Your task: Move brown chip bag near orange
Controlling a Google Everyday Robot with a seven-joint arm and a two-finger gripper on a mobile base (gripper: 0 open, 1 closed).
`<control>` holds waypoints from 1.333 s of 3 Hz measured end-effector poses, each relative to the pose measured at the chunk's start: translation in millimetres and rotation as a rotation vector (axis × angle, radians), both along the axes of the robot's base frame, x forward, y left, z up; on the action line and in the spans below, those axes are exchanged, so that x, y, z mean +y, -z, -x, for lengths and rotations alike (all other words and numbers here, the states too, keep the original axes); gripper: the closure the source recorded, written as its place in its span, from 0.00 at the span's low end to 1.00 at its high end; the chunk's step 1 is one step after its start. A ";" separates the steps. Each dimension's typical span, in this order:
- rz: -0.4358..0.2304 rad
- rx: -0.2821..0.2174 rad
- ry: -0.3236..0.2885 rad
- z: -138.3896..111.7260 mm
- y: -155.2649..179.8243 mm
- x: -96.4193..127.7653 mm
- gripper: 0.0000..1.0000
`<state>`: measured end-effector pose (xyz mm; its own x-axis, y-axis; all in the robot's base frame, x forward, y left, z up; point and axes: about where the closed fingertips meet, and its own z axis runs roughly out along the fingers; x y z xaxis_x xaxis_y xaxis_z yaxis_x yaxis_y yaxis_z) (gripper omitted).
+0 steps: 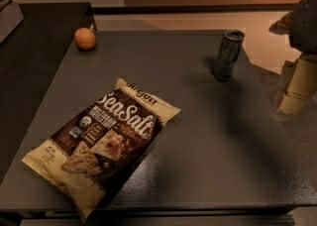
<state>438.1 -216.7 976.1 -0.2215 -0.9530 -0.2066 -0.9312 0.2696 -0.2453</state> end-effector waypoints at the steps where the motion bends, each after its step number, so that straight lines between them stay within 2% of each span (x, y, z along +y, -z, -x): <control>1: -0.006 0.000 -0.003 -1.5 -1.0 0.4 0.00; 2: -0.035 -0.006 -0.094 0.9 -3.5 23.1 0.00; 3: -0.052 -0.017 -0.240 4.0 -3.9 61.9 0.00; 4: -0.027 -0.037 -0.380 4.8 -0.4 97.1 0.00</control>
Offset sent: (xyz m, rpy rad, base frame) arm -0.0079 0.0641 0.0028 0.0902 0.0086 0.2701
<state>433.3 -119.5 976.5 0.1543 -0.9600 -0.2337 -0.9567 -0.0860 -0.2781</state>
